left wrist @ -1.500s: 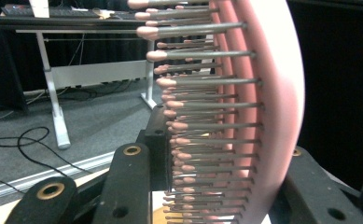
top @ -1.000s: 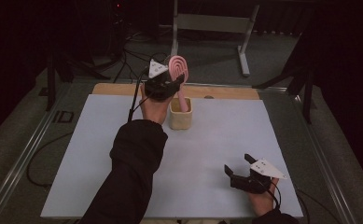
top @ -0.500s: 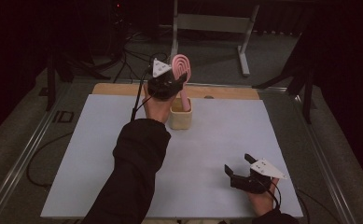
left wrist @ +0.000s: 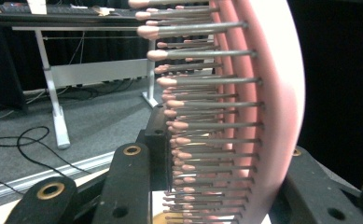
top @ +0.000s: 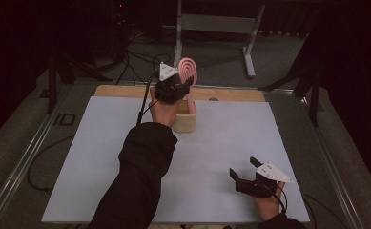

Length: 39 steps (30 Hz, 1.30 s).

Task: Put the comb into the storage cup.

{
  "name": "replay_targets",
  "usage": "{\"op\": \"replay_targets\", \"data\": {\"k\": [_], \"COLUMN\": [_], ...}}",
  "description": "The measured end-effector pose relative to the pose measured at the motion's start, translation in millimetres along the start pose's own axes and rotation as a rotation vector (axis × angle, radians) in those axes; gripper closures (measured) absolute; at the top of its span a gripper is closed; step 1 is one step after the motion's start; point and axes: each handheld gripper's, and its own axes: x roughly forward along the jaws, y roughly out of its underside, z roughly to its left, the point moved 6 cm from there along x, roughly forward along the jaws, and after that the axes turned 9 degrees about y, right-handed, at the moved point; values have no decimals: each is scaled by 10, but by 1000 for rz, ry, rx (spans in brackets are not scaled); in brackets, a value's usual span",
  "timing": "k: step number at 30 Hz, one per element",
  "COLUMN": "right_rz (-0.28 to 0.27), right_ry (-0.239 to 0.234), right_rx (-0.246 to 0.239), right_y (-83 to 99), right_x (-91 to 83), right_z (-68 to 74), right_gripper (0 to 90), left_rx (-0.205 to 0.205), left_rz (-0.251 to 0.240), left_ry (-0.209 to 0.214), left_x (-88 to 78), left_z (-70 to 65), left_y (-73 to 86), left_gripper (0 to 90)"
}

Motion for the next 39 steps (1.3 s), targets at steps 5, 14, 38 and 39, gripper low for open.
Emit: {"op": "replay_targets", "data": {"k": [5, 14, 38, 39], "right_rz": [0, -1, 3, 3], "right_ry": [0, 0, 0, 0], "right_rx": [0, 0, -1, -1], "right_y": [0, 0, 3, 3], "right_x": [1, 1, 5, 5], "right_z": [0, -1, -1, -1], "right_gripper": [89, 90, 90, 90], "left_rx": [4, 4, -18, -20], "left_rz": [0, 1, 23, 26], "left_ry": [-4, -20, -26, -27], "left_x": [0, 0, 45, 48], "left_z": [-2, 31, 77, 79], "left_y": [1, 9, 121, 129], "left_gripper": [644, 644, 644, 644]}}
